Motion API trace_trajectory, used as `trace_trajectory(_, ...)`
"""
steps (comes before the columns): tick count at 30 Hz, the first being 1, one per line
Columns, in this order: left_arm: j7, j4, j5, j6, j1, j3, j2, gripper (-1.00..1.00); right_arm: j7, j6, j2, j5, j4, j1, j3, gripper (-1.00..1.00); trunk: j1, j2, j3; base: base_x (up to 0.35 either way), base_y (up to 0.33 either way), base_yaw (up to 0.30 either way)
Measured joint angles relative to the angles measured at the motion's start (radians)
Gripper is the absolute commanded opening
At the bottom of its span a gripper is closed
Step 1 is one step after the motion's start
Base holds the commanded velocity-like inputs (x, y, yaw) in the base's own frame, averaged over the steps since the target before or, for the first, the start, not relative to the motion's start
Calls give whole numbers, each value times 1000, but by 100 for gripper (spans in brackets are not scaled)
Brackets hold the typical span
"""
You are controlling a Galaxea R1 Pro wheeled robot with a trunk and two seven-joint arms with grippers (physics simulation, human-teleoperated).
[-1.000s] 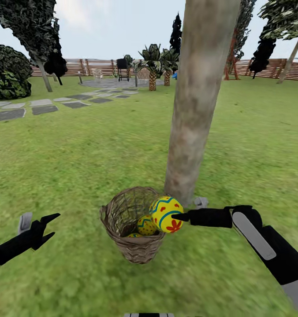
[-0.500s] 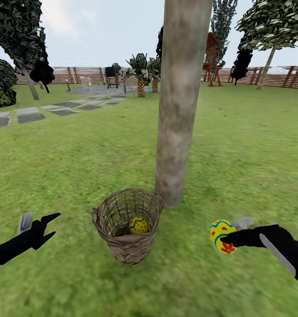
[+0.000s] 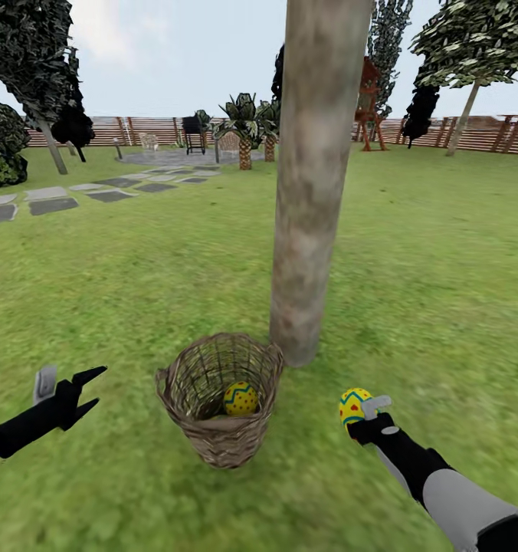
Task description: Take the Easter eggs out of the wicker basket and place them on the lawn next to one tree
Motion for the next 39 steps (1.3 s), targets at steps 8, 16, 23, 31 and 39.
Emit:
trace_trajectory(8, -29, 5, 1, 0, 0, 1, -1, 100, 3, 1, 8, 1, -15, -1, 5, -100, 1, 0, 0, 173, 0, 0)
trace_trajectory(16, -30, -2, 6, 1, 0, 7, 13, 100, -180, 57, 95, -6, 0, -112, 4, -100, 4, -2, -27, 1, 0, 0)
trace_trajectory(23, -73, -96, 13, 10, 0, 22, 53, 100, -238, 161, 194, -2, 107, -220, 4, -100, 7, -3, -54, 0, 0, 0)
trace_trajectory(31, -148, -92, 12, 16, 1, 43, 82, 100, -230, 186, 220, 31, 99, -225, 30, -100, 11, -5, -85, 0, 0, 0)
trace_trajectory(39, -148, -88, 12, 16, 1, 45, 83, 100, -227, 185, 220, 32, 97, -222, 30, -100, 14, -7, -116, 0, 0, 0)
